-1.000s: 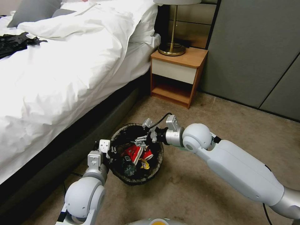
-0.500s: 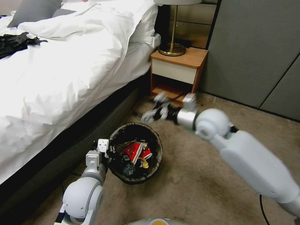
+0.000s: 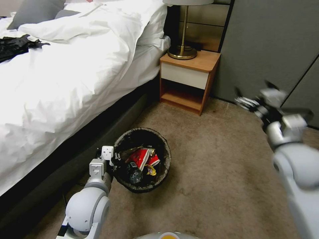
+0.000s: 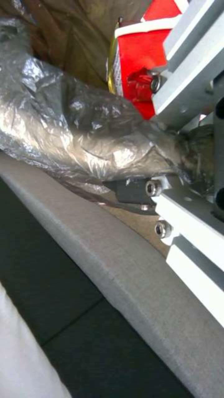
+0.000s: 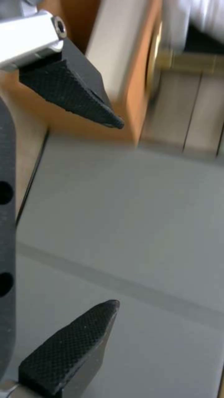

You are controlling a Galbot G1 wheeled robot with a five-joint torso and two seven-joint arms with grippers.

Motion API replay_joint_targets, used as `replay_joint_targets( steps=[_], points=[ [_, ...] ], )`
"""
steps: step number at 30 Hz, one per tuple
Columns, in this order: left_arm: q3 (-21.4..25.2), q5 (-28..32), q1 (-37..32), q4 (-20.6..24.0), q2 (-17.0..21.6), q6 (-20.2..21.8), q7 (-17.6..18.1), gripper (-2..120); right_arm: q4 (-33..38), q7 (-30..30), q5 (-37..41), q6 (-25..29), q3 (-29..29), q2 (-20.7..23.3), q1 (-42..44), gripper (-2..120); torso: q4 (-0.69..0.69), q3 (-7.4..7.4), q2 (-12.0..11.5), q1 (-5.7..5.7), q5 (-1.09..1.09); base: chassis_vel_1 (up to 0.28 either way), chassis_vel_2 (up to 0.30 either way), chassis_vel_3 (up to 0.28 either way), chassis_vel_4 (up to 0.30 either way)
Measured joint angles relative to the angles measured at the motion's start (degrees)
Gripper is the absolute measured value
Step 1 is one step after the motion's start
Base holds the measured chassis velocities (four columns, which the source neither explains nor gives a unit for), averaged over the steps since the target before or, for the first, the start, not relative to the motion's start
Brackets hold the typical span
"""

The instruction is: Pick up the trash bin, then pick up the garbage from the floor and place it into the trash bin.

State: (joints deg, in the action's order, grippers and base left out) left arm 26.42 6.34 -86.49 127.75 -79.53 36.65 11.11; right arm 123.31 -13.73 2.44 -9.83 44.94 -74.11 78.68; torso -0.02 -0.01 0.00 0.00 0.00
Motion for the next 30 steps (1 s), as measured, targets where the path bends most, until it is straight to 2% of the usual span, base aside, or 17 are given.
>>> replay_joint_targets(
  steps=[1,4,11,20,22,30],
  points=[
    [0.00,0.00,0.00,0.00,0.00,0.00,0.00,0,0.00,0.00,0.00,0.00,0.00,0.00,0.00,100,0.00,0.00,0.00,0.00,0.00,0.000,0.000,0.000,0.000],
    [-0.09,-0.35,-0.17,-0.38,-0.15,-0.80,0.63,0,-2.16,0.10,-6.42,5.50,2.82,-5.90,4.68,100,0.02,0.00,0.00,0.00,-0.01,0.000,0.000,0.000,0.000],
    [0.42,0.05,-0.65,-0.44,0.02,-1.40,1.65,0,-5.74,3.32,-7.97,11.71,3.65,-9.03,8.13,100,0.02,0.00,0.00,0.00,-0.01,0.000,0.000,0.000,0.000],
    [0.43,0.58,-1.07,1.18,0.04,-0.76,2.07,0,-6.10,5.30,-7.83,12.12,3.21,-12.69,7.33,100,0.01,0.01,0.00,0.00,-0.01,0.000,0.000,0.000,0.000],
    [0.45,0.94,-1.53,2.35,-0.05,-0.09,2.92,0,-6.40,5.88,-7.74,12.26,3.03,-15.27,6.97,100,0.02,0.01,0.00,0.00,0.00,0.000,0.000,0.000,0.000],
    [1.04,1.91,-2.68,3.17,-0.08,0.46,3.35,0,-8.19,6.32,-7.65,13.99,3.02,-15.91,7.14,100,0.02,0.00,0.00,0.00,0.00,0.024,0.032,0.028,0.034]
  ],
)
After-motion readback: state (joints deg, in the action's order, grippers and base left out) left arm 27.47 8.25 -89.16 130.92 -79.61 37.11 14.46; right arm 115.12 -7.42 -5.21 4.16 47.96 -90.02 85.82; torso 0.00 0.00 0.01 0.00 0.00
